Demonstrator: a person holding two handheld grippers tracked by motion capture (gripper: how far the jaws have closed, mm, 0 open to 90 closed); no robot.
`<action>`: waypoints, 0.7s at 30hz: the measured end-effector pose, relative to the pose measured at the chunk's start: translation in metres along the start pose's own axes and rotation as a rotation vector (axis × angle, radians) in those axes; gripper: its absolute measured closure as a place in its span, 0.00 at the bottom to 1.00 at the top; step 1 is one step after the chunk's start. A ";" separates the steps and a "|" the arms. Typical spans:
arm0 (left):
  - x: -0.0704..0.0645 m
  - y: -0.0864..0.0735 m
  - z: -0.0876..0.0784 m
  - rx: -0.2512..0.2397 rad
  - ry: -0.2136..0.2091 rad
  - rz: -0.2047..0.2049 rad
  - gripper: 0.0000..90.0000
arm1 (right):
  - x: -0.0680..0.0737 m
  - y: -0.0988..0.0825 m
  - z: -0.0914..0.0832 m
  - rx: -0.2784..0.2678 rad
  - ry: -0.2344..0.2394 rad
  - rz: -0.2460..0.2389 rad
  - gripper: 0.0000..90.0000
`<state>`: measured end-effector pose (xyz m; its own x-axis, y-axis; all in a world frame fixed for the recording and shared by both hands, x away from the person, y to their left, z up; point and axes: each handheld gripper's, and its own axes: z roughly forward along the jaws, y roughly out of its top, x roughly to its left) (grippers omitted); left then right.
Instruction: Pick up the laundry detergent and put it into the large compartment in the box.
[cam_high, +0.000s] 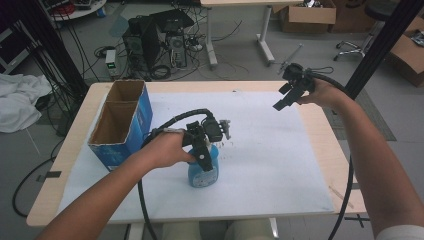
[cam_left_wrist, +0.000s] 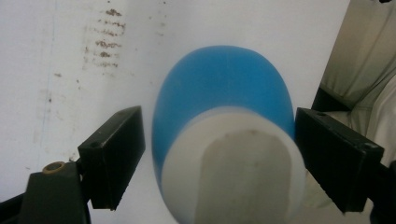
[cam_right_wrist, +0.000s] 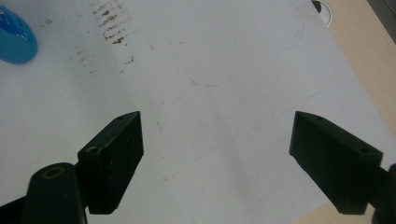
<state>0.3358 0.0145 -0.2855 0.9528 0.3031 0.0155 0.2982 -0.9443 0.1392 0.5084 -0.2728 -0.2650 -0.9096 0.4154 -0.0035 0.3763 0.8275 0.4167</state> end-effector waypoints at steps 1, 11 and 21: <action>0.000 0.000 0.001 0.007 -0.001 0.006 0.21 | 0.000 0.000 0.000 -0.001 0.000 -0.001 0.20; 0.000 -0.002 0.006 0.012 -0.001 0.006 0.22 | 0.001 0.000 -0.001 -0.001 -0.001 -0.001 0.20; 0.002 -0.002 0.003 -0.005 0.002 0.002 0.26 | 0.001 0.000 -0.002 -0.004 0.000 -0.001 0.20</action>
<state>0.3372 0.0166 -0.2890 0.9532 0.3017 0.0172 0.2963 -0.9442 0.1441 0.5070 -0.2731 -0.2636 -0.9099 0.4147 -0.0043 0.3746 0.8263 0.4207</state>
